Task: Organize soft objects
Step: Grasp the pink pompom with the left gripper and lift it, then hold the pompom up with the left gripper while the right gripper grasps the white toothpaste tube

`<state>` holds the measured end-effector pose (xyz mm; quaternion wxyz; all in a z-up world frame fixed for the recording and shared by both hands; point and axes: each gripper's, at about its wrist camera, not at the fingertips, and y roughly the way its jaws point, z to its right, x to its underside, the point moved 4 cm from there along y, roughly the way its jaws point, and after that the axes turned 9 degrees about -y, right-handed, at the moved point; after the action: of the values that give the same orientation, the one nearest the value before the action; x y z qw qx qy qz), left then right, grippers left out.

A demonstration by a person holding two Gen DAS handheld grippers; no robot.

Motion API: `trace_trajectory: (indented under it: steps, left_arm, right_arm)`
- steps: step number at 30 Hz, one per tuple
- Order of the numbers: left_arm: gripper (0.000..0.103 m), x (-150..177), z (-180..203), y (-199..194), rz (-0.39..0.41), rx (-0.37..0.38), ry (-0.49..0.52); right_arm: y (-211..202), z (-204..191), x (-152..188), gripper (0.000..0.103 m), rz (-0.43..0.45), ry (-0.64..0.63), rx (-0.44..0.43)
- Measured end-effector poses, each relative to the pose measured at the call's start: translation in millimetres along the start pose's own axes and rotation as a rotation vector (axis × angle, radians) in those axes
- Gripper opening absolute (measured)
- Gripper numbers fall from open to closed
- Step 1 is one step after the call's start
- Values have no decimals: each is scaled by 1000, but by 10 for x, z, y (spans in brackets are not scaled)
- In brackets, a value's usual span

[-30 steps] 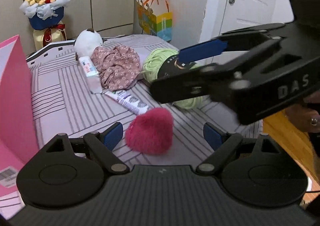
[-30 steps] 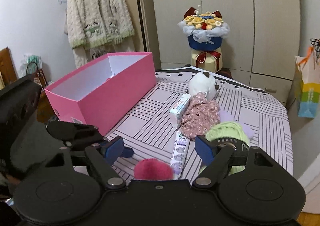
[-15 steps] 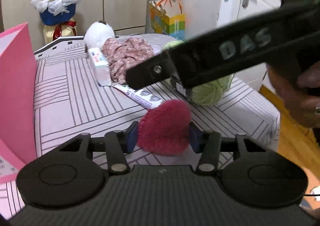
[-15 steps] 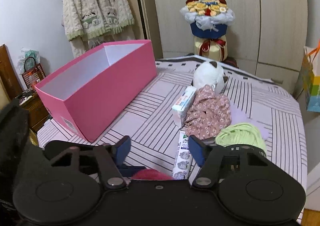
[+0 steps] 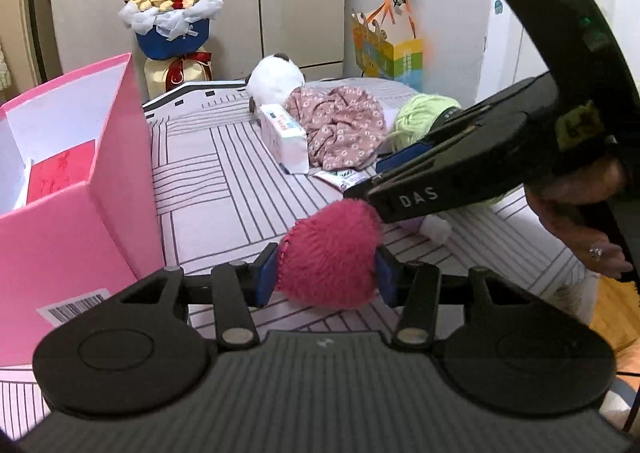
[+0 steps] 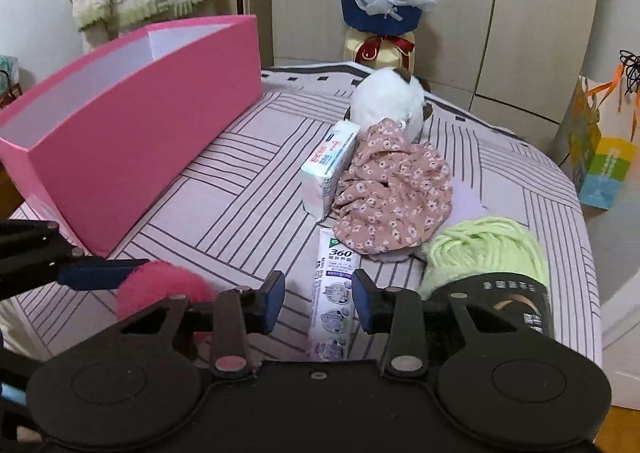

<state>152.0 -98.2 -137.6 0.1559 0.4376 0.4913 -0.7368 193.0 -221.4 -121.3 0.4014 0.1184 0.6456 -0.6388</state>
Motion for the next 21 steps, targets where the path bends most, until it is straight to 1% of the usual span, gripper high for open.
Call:
trace_trajectory:
  steps: [1,3,5,8,10,11,13,14,15,17,19,21]
  left_arm:
    - [48,27,-15,12,-10,-5,-8]
    - [48,67,-39,52,-29,-15,-17]
    - [48,88,-49,48,-18,-24,-20]
    - [48,90,-68,24,-1,-61,-23]
    - [48,89,-102,10,-1,-69,-35]
    - [48,84,-123,9,-3,-65,-44]
    - [48,87,-152,5,-7,-55,-61]
    - [48,88,-157,5,-7,-53,-68]
    - [48,88,-162,3,-7,-50,-72]
    - [48,91,-169,-3,-5,-49,-77]
    - [48,93,-180,5,-6,-48,-81]
    - [48,90,-184,19,-8,-46,-82]
  right_arm:
    - [23,-7,3,42,-11,6,-5]
    - [46,-42,-2,43,-22,-6,27]
    - [57,-68,0,44,-30,-13,50]
    - [58,-94,15,45,-32,-2,77]
    - [95,-118,26,47,-59,-9,105]
    - [95,-120,17,48,-59,2,109]
    - [106,-106,-2,47,-63,31,76]
    - [100,-99,5,40,-55,47,55]
    - [92,-100,30,30,-49,61,41]
    - [58,-91,88,30,-27,102,8]
    - [24,-94,155,30,2,124,16]
    - [-7,-115,216,30,37,119,29]
